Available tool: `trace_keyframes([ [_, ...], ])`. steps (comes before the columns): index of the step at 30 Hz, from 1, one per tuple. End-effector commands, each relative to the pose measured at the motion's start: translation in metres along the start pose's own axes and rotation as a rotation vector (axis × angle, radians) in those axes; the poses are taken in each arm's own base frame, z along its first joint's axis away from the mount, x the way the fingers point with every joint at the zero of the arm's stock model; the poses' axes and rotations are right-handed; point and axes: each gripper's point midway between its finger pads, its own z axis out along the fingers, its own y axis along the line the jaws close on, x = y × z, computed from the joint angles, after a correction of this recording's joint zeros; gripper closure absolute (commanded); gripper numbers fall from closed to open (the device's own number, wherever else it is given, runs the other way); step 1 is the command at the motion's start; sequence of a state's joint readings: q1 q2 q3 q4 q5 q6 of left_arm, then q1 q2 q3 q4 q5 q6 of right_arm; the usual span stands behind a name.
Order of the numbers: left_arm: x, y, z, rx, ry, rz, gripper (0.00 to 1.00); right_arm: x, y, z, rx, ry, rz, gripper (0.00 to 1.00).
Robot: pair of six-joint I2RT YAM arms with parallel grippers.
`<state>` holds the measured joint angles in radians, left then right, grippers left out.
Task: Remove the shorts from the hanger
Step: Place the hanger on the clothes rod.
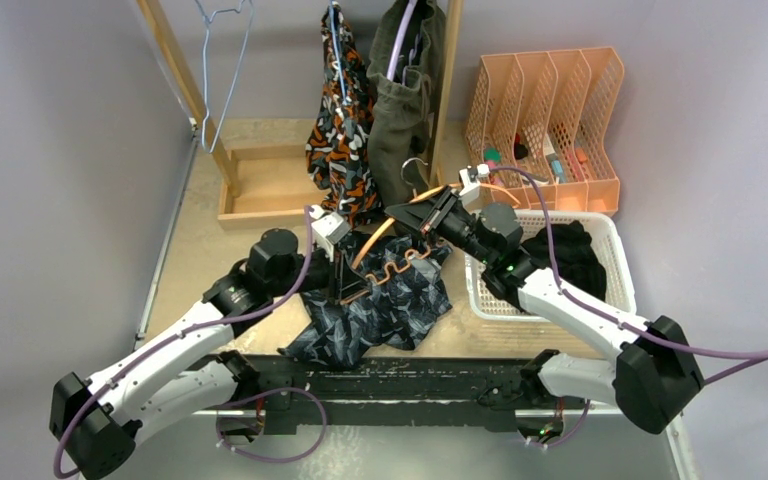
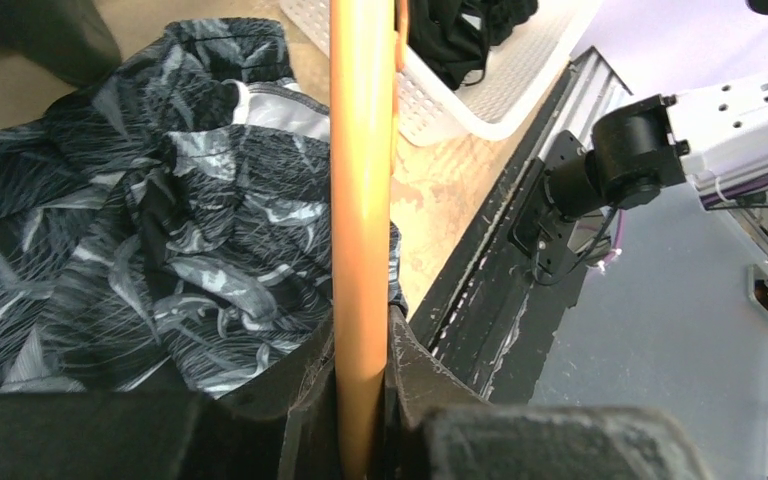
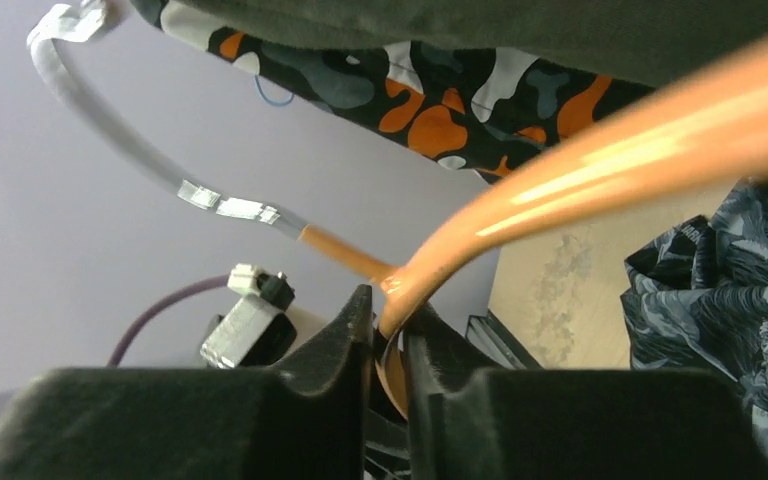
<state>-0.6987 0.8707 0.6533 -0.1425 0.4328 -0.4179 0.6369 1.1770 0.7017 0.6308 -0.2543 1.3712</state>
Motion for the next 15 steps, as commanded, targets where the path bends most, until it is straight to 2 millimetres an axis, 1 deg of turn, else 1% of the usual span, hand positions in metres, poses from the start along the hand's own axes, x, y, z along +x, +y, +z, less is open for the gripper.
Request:
trace_keyframes([
  [1,-0.024,0.018,-0.012,-0.145,-0.066,-0.03,1.0,0.015,0.059,-0.017,-0.205,0.071,-0.128,0.76],
  [3,-0.024,0.021,-0.018,-0.181,-0.056,-0.035,1.0,0.015,0.06,-0.016,-0.192,0.077,-0.153,0.65],
  [5,-0.024,0.024,-0.025,-0.222,-0.041,-0.044,1.0,0.015,0.062,-0.017,-0.186,0.079,-0.182,0.59],
  [7,-0.024,0.022,-0.034,-0.241,-0.032,-0.052,1.0,0.013,0.063,-0.019,-0.173,0.071,-0.223,0.54],
  [9,-0.025,0.017,-0.044,-0.251,-0.039,-0.072,1.0,0.009,0.065,-0.022,-0.153,0.049,-0.259,0.51],
  [10,-0.026,0.011,-0.049,-0.232,-0.043,-0.077,1.0,0.007,0.061,-0.024,-0.123,0.038,-0.285,0.5],
  [12,-0.026,-0.003,-0.06,-0.19,-0.042,-0.083,1.0,-0.003,0.061,-0.029,-0.08,-0.011,-0.319,0.49],
  [15,-0.027,-0.014,-0.077,-0.181,-0.048,-0.091,1.0,-0.018,0.061,-0.039,-0.023,-0.093,-0.359,0.48],
])
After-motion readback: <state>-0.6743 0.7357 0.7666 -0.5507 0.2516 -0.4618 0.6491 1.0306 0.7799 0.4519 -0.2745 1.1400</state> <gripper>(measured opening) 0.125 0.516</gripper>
